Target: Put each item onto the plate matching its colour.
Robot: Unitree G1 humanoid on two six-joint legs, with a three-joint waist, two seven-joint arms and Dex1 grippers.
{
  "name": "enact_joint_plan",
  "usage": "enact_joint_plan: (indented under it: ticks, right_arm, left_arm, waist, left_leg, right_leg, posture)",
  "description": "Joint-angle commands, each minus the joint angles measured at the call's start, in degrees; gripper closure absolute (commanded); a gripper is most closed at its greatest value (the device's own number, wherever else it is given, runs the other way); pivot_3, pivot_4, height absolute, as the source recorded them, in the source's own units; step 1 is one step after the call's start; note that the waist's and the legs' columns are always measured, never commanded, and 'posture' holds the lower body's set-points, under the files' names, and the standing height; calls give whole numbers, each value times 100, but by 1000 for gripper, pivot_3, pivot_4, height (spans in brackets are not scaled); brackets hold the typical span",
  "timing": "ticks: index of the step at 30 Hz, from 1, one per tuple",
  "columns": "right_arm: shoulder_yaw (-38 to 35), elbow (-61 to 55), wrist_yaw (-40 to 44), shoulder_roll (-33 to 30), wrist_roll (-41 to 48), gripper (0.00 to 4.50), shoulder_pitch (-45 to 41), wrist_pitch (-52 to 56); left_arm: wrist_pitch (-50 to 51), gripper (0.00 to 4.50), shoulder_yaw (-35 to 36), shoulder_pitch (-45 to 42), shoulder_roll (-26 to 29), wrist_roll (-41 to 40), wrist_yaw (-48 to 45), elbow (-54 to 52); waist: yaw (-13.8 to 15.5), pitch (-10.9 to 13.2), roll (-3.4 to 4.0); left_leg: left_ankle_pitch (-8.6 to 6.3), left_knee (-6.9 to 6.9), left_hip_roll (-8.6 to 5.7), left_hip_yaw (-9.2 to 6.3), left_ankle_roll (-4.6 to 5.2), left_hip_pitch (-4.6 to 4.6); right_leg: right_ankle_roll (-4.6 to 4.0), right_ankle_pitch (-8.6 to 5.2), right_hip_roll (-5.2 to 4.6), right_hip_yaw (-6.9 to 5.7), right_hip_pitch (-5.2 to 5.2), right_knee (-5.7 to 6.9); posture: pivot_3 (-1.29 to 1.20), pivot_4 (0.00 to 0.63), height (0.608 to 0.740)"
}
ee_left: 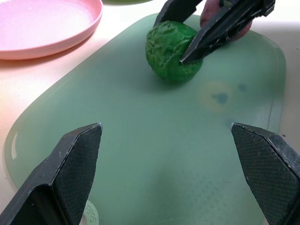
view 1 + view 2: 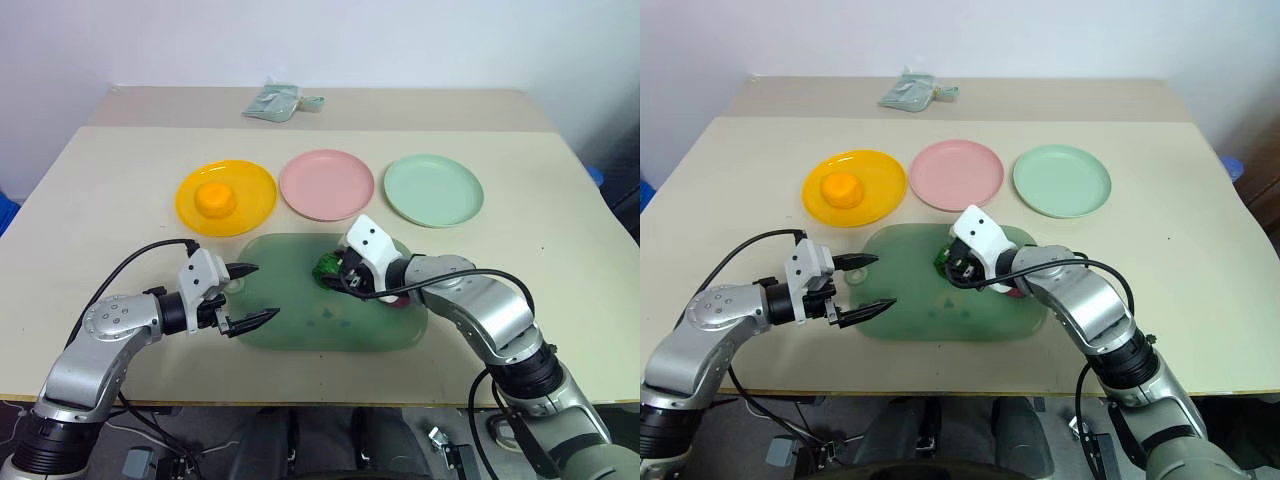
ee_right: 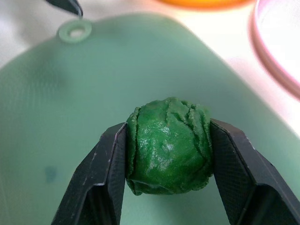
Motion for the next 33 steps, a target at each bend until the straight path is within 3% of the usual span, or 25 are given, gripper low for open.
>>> enact_joint_plan:
  ticks: [1, 7, 14, 16, 19, 23, 27, 33]
  right_arm:
    - [-802, 158, -273, 60, -61, 2488, -630, -191]
    - [-1294, 2368, -992, -283, -958, 2488, -1254, -1165]
    - [-1616, 4907, -1360, -159, -1355, 2488, -1681, -2551]
    - [-1704, 5083, -1311, -159, -1334, 1470, -1732, -2783]
    - [-1716, 4453, -972, -307, -1279, 107, -1512, -3092]
    - [-1824, 2945, 280, -728, -627, 47, -714, -3067]
    - [-1987, 1113, 1902, -1550, 419, 47, 785, -2856]
    - [-1659, 381, 2164, -2083, 154, 47, 2103, -2901]
  left_arm:
    - [-116, 0, 118, -49, -109, -172, 46, -119]
    - [-86, 0, 95, -137, -310, -291, 179, -198]
    - [3, 0, -77, -215, -475, -322, 313, -340]
    - [38, 0, -91, -192, -486, -339, 355, -410]
    - [98, 0, -77, -80, -467, -352, 427, -505]
    - [129, 0, -69, 31, -438, -343, 469, -584]
    - [145, 0, -95, 21, -421, -375, 441, -590]
    - [101, 0, -232, -265, -405, -353, 291, -377]
  waist:
    - [1, 0, 0]
    - [12, -1, -2]
    - [-42, 1, 2]
    - [-44, 1, 3]
    - [-35, 3, 5]
    - [26, 3, 6]
    - [135, 3, 6]
    - [101, 3, 7]
  left_leg:
    - [0, 0, -1, 0, 0, 0]
    - [14, -1, -6, 0, -24, 0]
    - [16, -6, -12, 7, -26, -2]
    - [16, -7, -10, 10, -26, -2]
    - [16, -6, -9, 10, -26, -2]
    - [14, -6, -6, 10, -22, -2]
    - [-5, 0, -9, -2, 12, -2]
    - [-12, 4, -6, -2, 22, 11]
  right_leg:
    - [0, 0, 0, 0, 0, 1]
    - [0, 0, -2, -3, 3, -2]
    - [1, 1, -1, -1, -3, 1]
    - [1, 1, 3, 0, -4, 2]
    - [2, 1, 3, 0, -4, 2]
    - [2, 1, 3, 1, -1, 1]
    - [2, 1, -1, -3, 15, -10]
    - [1, 0, -6, -1, 27, -12]
  posture:
    - [0, 150, 740]
    - [0, 150, 740]
    - [0, 150, 740]
    - [0, 150, 740]
    - [0, 150, 740]
    - [0, 150, 740]
    - [0, 150, 740]
    - [0, 150, 740]
